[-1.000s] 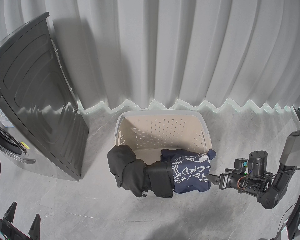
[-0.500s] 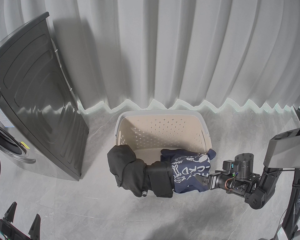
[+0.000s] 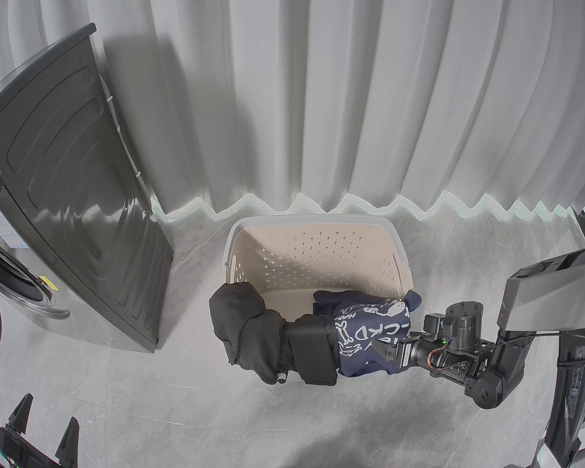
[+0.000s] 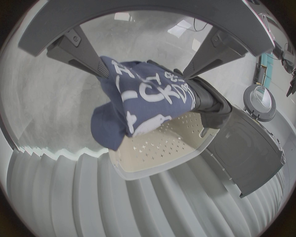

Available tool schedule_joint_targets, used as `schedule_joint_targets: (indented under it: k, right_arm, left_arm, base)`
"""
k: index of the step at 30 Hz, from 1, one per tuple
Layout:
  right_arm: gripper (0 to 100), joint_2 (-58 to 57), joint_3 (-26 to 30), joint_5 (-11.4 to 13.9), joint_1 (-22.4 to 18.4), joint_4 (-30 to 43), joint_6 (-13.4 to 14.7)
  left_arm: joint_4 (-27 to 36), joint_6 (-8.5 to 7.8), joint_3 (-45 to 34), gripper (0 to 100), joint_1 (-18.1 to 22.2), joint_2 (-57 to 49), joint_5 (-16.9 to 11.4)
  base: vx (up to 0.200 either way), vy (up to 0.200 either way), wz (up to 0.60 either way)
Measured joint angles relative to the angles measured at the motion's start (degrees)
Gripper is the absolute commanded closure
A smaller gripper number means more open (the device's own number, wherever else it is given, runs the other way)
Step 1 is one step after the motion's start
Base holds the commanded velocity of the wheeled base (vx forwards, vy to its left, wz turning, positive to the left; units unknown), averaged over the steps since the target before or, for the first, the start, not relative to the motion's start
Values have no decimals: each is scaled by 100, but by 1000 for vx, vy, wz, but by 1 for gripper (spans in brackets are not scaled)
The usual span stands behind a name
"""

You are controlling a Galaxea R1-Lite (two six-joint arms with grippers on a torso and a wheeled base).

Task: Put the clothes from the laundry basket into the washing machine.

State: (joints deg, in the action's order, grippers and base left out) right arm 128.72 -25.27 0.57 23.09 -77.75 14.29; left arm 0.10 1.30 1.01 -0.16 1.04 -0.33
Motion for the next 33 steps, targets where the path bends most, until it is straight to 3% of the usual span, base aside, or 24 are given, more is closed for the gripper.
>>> schedule_joint_targets:
  k: [3, 4, 13, 20, 33]
  right_arm:
    - [0, 77, -44, 2, 15, -168, -6]
    - [100, 102, -72, 2, 15, -208, -6]
    - [100, 196, -204, 5, 26, -236, 21]
    - [100, 185, -177, 5, 63, -244, 240]
    - [100, -670, 675, -22, 397, -518, 323]
  left_arm:
    - [0, 0, 0, 0, 0, 0, -2]
    - [0, 0, 0, 0, 0, 0, -2]
    - [0, 0, 0, 0, -2, 0, 0]
    - [0, 0, 0, 0, 0, 0, -2]
    - [0, 0, 0, 0, 2, 0, -2]
  base:
    - [0, 0, 0]
    - [0, 0, 0]
    - [0, 0, 0]
    - [0, 0, 0]
    - [0, 0, 0]
